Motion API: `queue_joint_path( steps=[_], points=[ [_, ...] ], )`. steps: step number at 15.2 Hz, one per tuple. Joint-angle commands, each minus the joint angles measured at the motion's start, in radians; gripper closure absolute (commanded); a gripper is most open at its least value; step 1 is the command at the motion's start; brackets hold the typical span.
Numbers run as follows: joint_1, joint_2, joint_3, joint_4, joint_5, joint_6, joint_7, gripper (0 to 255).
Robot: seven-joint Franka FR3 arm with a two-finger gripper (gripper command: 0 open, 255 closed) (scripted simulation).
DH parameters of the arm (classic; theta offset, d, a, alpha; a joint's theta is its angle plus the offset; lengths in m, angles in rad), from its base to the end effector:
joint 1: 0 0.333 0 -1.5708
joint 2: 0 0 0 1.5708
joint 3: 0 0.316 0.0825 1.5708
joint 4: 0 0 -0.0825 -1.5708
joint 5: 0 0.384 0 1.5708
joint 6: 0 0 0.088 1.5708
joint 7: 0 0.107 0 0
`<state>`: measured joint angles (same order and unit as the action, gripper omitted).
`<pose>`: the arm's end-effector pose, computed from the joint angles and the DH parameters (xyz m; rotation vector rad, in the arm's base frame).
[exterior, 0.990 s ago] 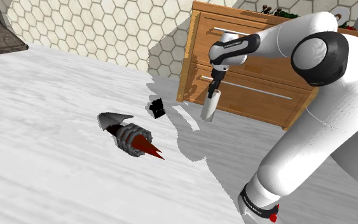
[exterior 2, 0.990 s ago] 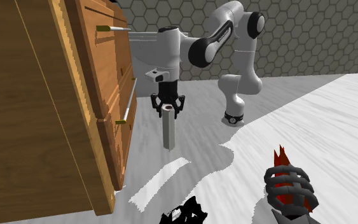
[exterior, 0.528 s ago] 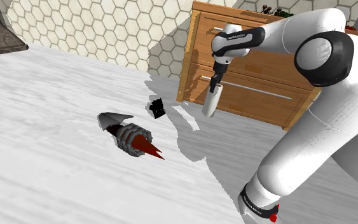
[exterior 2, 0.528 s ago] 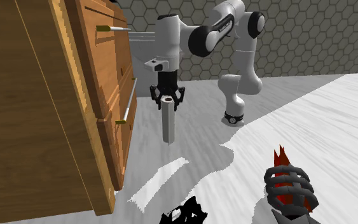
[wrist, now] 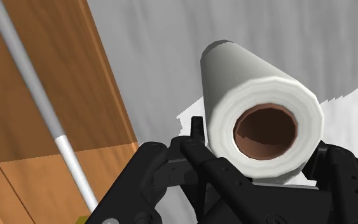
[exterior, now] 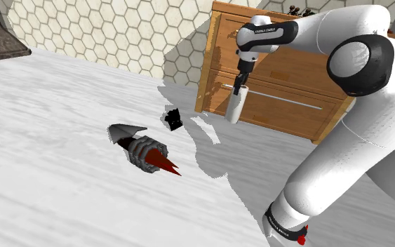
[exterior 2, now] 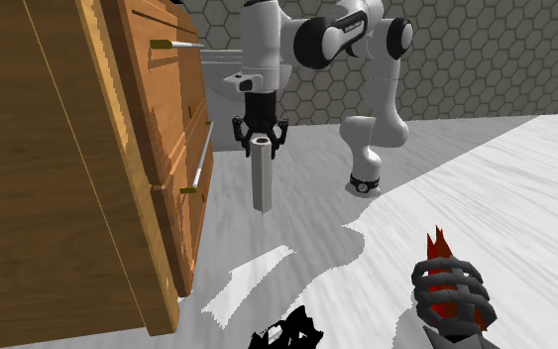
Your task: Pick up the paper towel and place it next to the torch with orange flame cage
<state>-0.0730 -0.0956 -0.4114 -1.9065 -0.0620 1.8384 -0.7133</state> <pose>0.4699 -0.2606 0.5353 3.0889 0.3819 0.0065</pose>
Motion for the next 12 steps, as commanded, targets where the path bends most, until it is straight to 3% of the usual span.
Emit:
queue_joint_path(
  steps=[1, 12],
  points=[
    [0.001, -0.002, 0.002, 0.025, 0.0, -0.028, 0.002, 255],
    [0.003, 0.011, 0.003, 0.187, 0.006, -0.177, -0.006, 255]
  ],
)
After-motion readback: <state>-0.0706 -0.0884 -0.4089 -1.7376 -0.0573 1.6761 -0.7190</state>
